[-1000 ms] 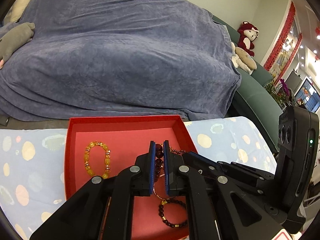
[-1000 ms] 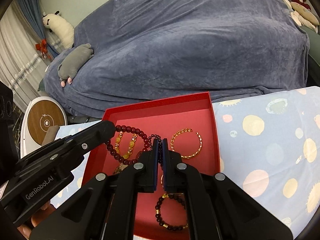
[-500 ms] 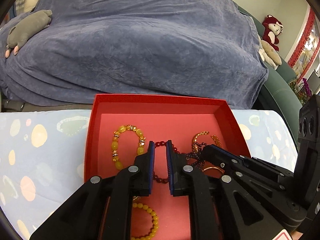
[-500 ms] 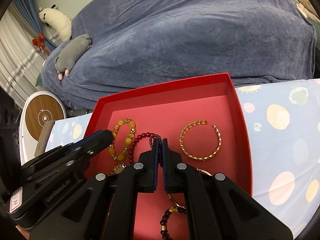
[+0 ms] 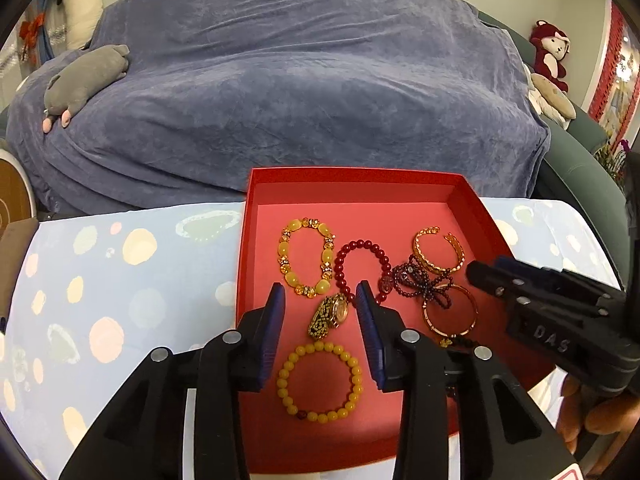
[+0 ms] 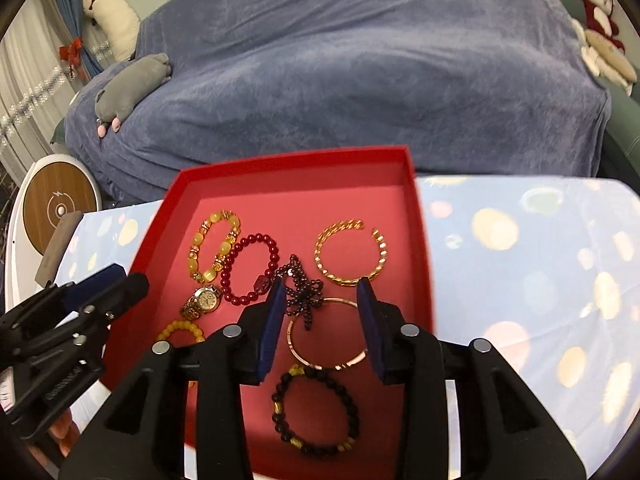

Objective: Organize jewelry
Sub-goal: 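Lower both held bead pieces into the red box and open both tools, then withdraw both tools from the box toward the gold hoop earrings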

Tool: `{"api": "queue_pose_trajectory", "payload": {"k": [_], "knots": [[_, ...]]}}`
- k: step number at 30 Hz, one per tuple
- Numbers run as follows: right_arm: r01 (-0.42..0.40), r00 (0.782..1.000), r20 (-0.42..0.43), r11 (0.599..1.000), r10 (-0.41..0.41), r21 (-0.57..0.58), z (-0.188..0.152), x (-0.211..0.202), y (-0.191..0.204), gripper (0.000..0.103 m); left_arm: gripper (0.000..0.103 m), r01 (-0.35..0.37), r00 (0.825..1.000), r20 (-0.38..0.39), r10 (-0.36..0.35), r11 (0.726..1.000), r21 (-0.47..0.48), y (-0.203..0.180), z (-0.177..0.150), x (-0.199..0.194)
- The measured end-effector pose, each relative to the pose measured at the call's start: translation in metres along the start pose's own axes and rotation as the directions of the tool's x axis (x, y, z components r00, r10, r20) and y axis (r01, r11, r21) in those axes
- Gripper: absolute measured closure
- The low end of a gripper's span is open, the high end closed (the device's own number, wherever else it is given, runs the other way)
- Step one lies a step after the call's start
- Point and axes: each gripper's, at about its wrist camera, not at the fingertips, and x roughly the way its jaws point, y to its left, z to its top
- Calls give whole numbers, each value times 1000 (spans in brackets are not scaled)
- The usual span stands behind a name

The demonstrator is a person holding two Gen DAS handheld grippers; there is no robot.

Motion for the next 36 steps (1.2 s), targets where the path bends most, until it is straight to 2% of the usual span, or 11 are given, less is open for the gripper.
{"api": "queue_pose_trajectory", "payload": {"k": [5,13,19,23,31,32,33,36], "knots": [[12,998,61,1000,-11,-15,-9,-49,1,67,66,5,1000,8,-5,1000,-5,-3,-14,-25],[-22,997,68,1000,21,20,-48,-96,-1,67,61,25,1000,14,-25,1000,-10,-12,-48,-66],[-40,998,44,997,38,65,-84,-110,0,67,60,21,1000,-21,-22,1000,-17,-14,-84,-79],[-10,999,45,999,8,44,-104,-116,5,67,60,-2,998,-55,1,1000,-22,-17,-105,-78],[27,999,20,999,-27,27,-125,-109,6,67,59,-18,996,-88,16,999,-32,-19,-123,-64],[31,999,19,999,-32,22,-126,-107,6,67,58,-23,996,-90,20,999,-31,-20,-126,-62],[33,999,16,999,-34,18,-127,-106,6,67,51,-31,995,-93,28,999,-30,-20,-127,-60],[43,999,6,999,-43,6,-129,-99,5,67,50,-36,995,-94,33,999,-28,-20,-130,-59]]}}
